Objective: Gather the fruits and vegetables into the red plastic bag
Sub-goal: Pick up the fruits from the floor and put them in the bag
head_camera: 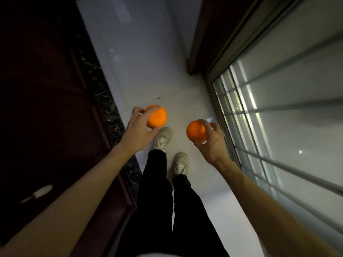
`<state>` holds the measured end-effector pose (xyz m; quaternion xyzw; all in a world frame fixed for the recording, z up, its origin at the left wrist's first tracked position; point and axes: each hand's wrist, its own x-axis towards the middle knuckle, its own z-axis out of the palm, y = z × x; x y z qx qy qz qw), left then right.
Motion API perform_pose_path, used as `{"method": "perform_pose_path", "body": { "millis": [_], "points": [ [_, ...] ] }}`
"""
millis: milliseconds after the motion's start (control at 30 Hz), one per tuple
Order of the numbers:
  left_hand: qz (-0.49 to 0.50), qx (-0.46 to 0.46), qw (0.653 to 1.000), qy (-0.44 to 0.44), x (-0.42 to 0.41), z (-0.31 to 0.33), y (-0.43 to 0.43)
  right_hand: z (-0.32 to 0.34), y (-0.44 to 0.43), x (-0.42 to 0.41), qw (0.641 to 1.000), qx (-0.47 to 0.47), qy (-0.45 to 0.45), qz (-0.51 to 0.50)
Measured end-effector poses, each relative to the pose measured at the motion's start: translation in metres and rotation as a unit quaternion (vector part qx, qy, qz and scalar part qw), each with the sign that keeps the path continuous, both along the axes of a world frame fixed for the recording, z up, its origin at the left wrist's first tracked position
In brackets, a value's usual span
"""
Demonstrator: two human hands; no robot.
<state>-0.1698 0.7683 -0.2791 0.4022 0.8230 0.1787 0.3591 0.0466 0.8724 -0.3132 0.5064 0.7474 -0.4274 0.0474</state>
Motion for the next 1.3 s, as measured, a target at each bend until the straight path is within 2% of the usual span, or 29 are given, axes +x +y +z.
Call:
{"method": "perform_pose_path", "body": {
  "millis": [300,467,600,733,900,1233,1300],
  "points": [
    [0.179,0.103,0.976,0.067,0.004,0.151,-0.08,0.143,-0.017,-0.04,0.98,0.062,0.102,0.16],
    [0.278,0.163,0.939,0.117,-0.019,0.223,-0.147,0.192,-0.051,-0.096,0.944,0.08,0.168,0.271],
    [0.376,0.189,0.89,0.174,-0.037,0.263,-0.212,0.232,-0.086,-0.163,0.907,0.086,0.218,0.349],
    [0.495,0.211,0.825,0.171,-0.054,0.283,-0.279,0.273,-0.132,-0.235,0.867,0.079,0.254,0.422],
    [0.595,0.205,0.757,0.179,-0.08,0.3,-0.351,0.315,-0.206,-0.307,0.815,0.08,0.281,0.501],
    [0.634,0.156,0.73,0.201,-0.155,0.297,-0.414,0.342,-0.303,-0.408,0.739,0.09,0.283,0.605],
    [0.638,0.15,0.728,0.201,-0.17,0.298,-0.418,0.344,-0.316,-0.432,0.732,0.094,0.274,0.616]
  ]
}}
